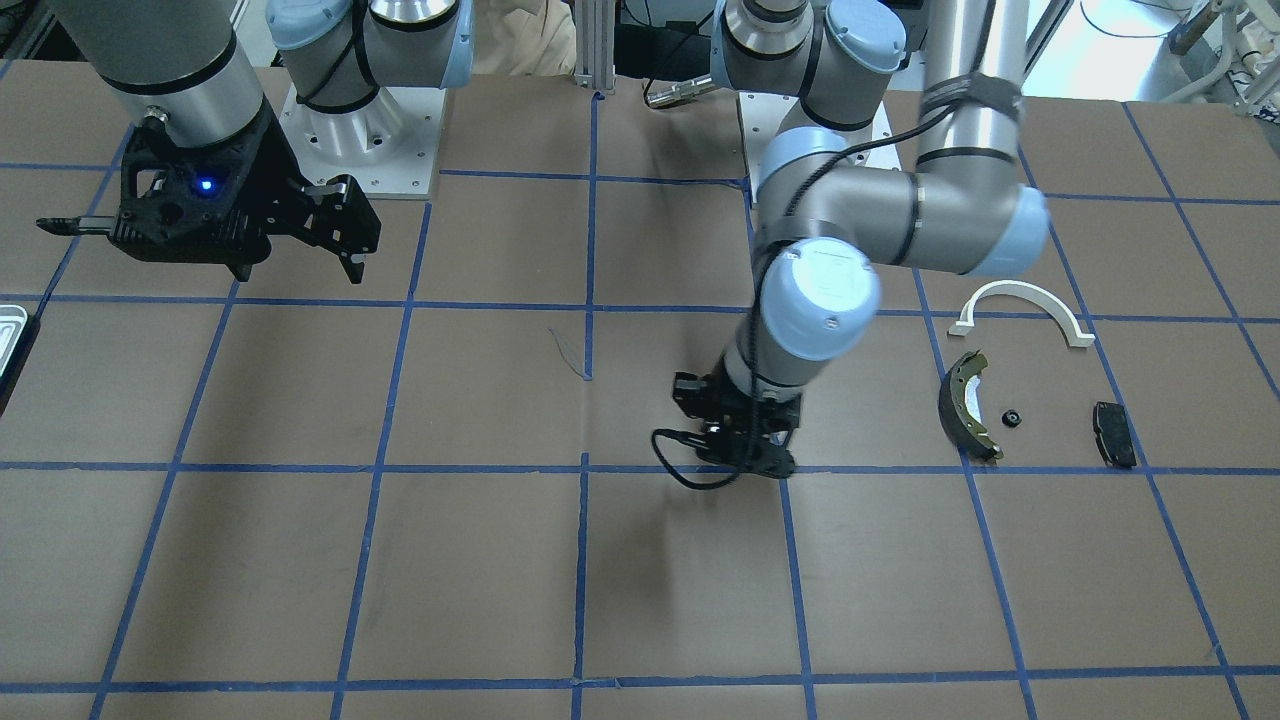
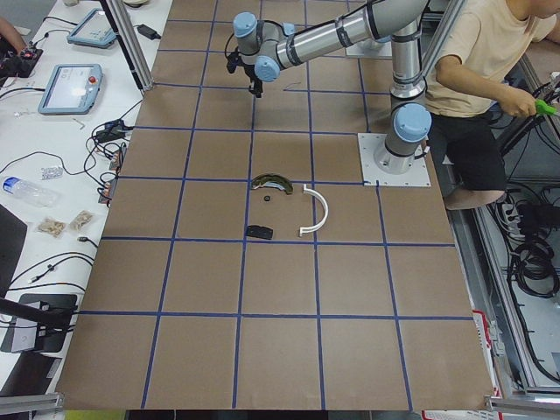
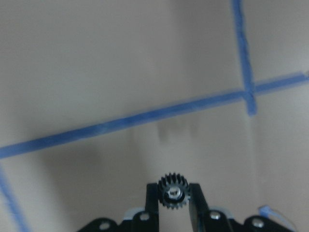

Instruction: Place bearing gear from tray to pile

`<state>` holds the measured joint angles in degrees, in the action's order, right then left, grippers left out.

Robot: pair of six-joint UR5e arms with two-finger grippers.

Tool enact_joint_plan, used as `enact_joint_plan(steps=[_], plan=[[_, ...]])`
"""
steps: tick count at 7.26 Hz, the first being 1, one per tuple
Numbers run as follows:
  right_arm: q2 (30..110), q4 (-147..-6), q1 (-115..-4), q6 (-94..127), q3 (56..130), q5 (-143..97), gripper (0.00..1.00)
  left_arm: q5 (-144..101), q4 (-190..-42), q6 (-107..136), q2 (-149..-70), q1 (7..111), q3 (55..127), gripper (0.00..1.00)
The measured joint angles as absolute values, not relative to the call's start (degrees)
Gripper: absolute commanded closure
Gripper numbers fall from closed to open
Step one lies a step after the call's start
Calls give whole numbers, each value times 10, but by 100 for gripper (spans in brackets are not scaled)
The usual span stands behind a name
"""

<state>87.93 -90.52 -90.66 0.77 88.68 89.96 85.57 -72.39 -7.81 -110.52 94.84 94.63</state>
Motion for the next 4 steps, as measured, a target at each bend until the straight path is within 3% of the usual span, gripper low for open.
enact_joint_plan(steps=[2,4], plan=[[878,-904,-907,7,887,899,0,900,-840,-194,-1103,823,871,100],[878,-905,-907,7,887,899,0,919,-856,-294,-1114,696,862,100]])
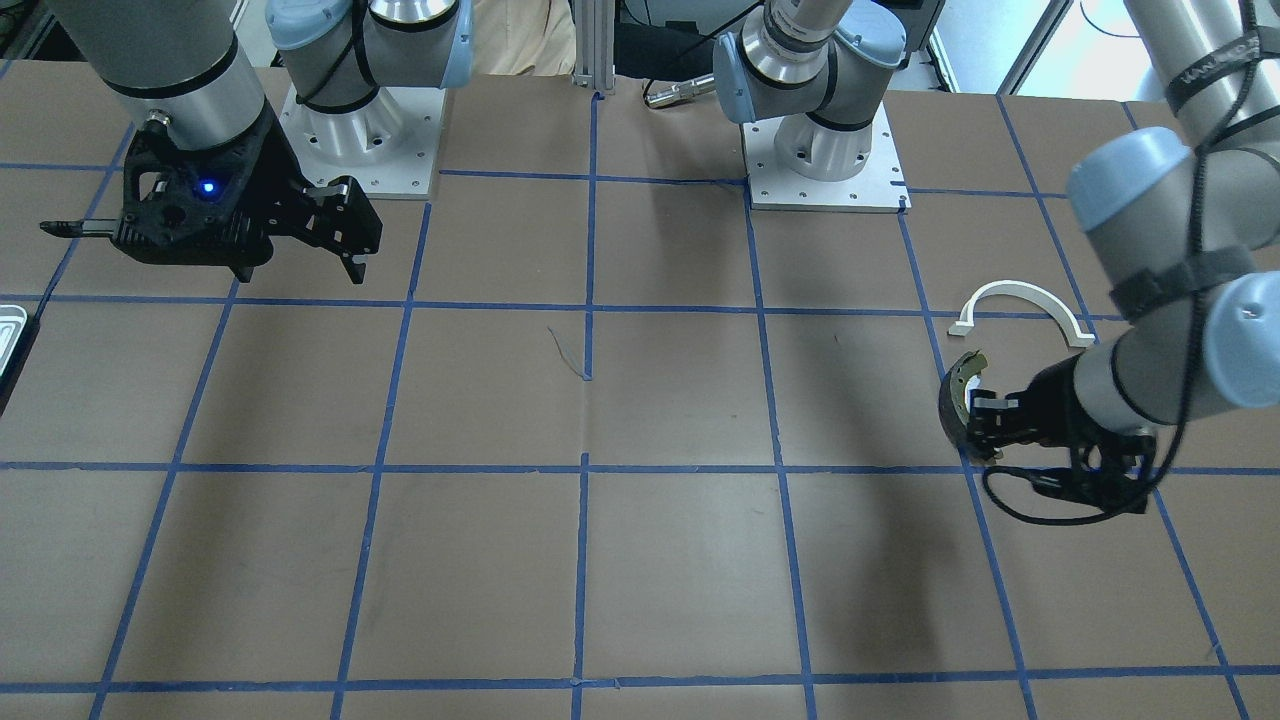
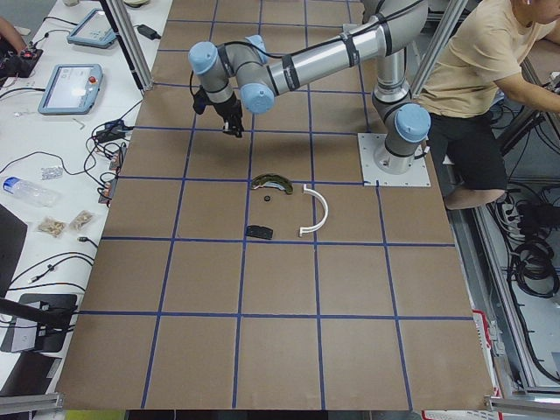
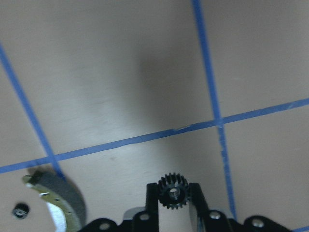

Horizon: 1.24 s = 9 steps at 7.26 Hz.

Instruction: Place bearing gear from tray to pile

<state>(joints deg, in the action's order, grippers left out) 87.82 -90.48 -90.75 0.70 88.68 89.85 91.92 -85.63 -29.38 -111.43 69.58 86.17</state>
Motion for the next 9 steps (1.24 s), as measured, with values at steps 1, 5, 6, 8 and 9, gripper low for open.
enact_joint_plan(steps=[1,5,6,8,9], plan=[[879,-905,-908,7,887,899,0,938,-852,-328,-1123,648,867,100],[877,-908,-908,6,888,899,0,956,-724,-372,-1152,570,951,100],[877,-905,-907,4,888,899,0,956,-702,-372,-1155,566,972,100],[876,-903,-906,4,888,897,0,957,-690,-372,-1160,560,992,100],[876,-903,-906,5,888,896,0,961,-689,-373,-1164,559,995,100]])
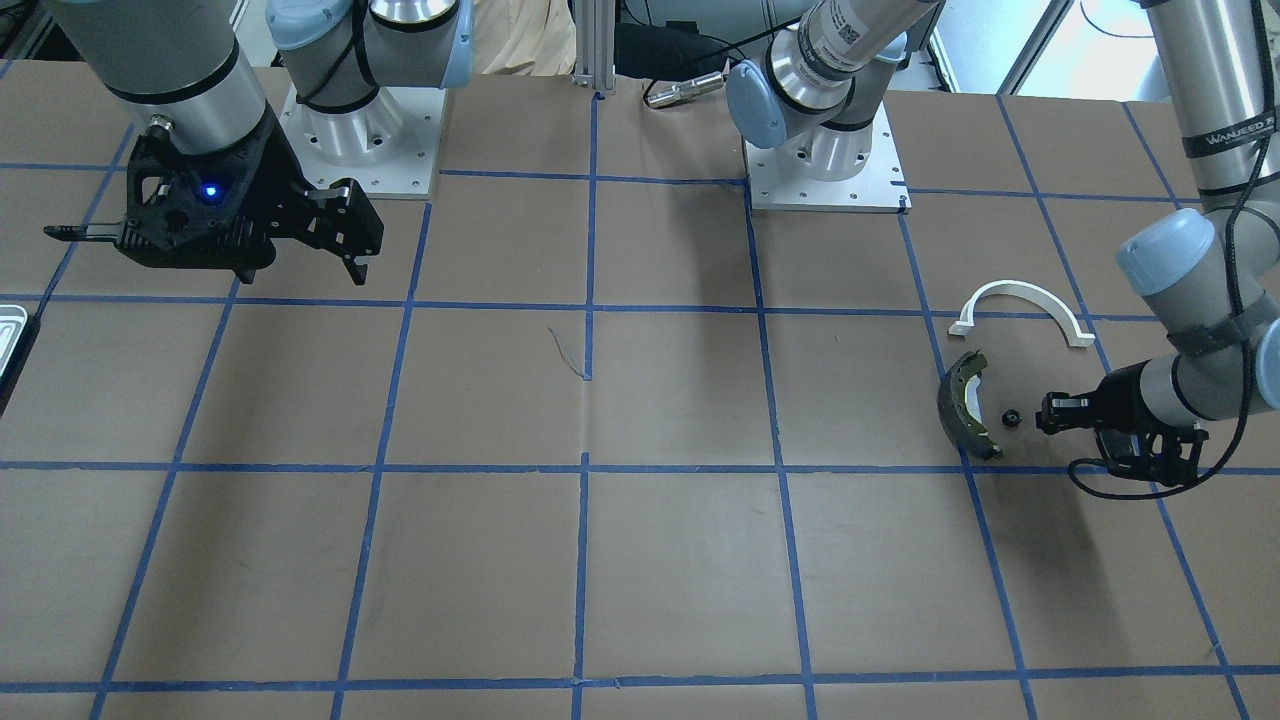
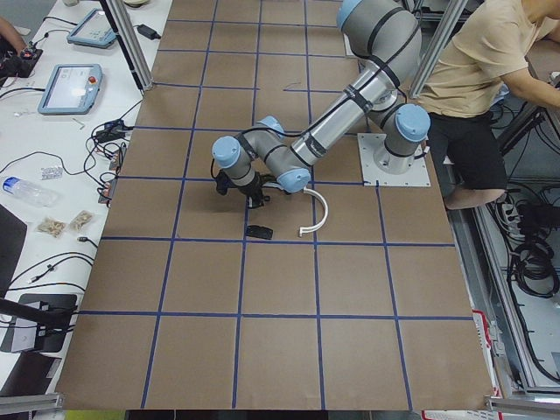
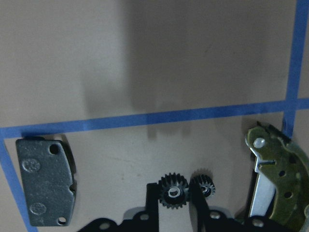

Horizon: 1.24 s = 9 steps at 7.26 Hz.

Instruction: Place bearing gear from tray to pile

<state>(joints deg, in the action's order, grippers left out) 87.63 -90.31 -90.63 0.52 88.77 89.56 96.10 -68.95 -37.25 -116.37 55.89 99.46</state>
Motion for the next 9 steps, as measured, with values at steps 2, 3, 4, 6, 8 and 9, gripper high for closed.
enact_joint_plan(steps=[2,3,4,6,8,9], plan=[[876,-904,-906,6,888,894,0,973,-689,-372,-1170,558,998,100],[876,-904,-905,5,888,894,0,975,-690,-372,-1172,558,999,100],[876,-904,-905,4,888,894,0,976,-693,-372,-1173,558,999,100],[876,-904,-904,1,888,894,0,975,-696,-372,-1174,558,999,90],[876,-904,-904,0,888,895,0,973,-696,-372,-1176,558,999,64],[876,-905,-904,0,888,895,0,973,-696,-372,-1177,558,998,56]])
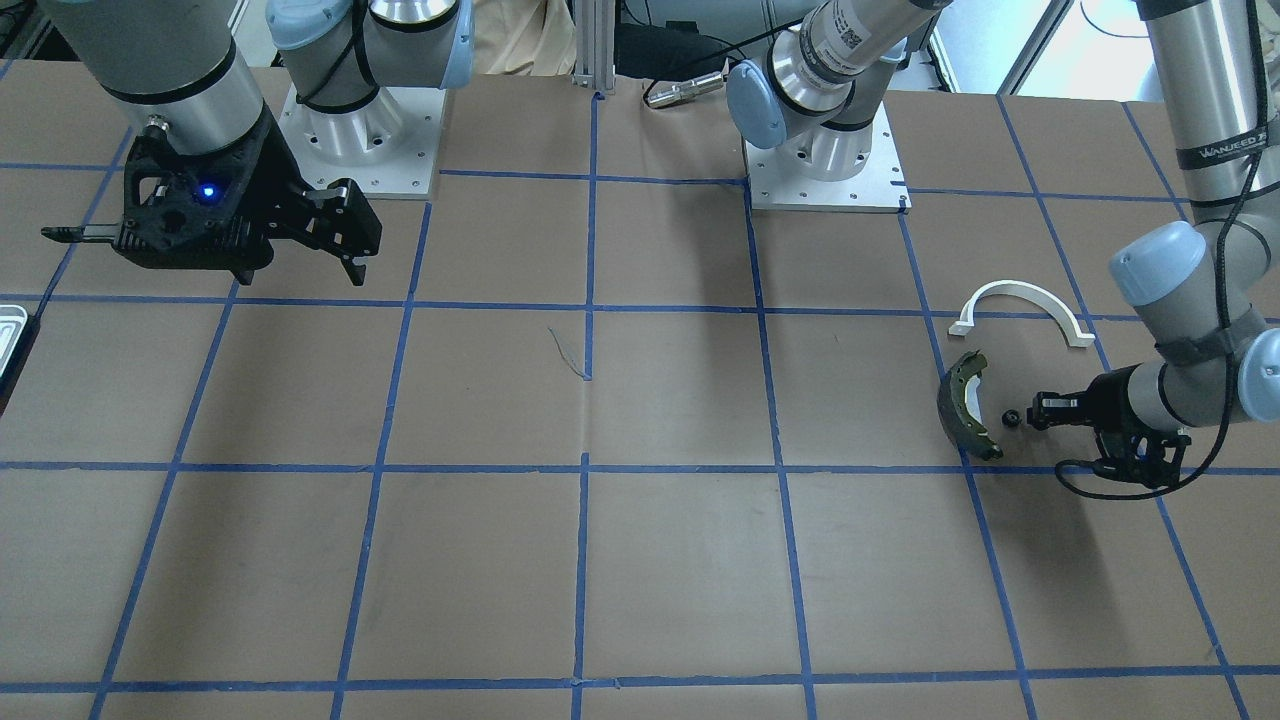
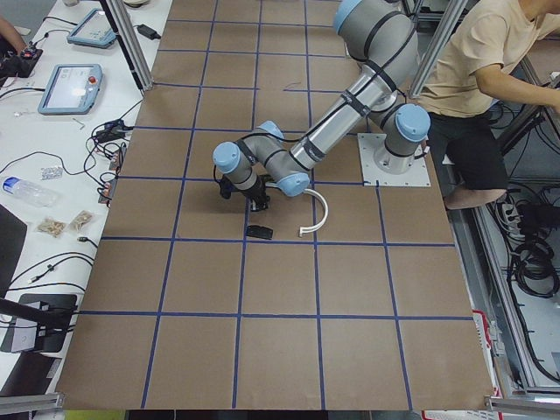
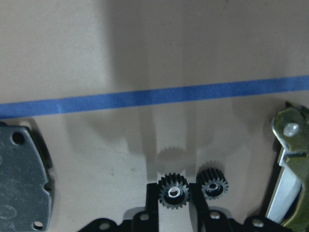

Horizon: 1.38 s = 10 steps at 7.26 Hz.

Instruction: Place bearing gear from tray to pile

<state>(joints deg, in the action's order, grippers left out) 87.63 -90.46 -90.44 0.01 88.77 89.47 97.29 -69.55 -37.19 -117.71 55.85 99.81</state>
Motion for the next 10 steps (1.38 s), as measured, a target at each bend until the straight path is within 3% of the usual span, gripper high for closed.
enact_joint_plan(steps=[3,4,5,7,10], plan=[[876,-908,-904,-1,888,895,0,974,-697,-378,-1177,559,998,41],[876,-908,-904,0,888,895,0,975,-698,-380,-1175,559,995,30],[876,-909,-904,0,888,895,0,975,-703,-380,-1169,562,990,2],[876,-909,-904,1,888,895,0,965,-747,-378,-1141,582,955,0],[876,-909,-904,1,888,895,0,956,-875,-295,-1102,674,815,0]])
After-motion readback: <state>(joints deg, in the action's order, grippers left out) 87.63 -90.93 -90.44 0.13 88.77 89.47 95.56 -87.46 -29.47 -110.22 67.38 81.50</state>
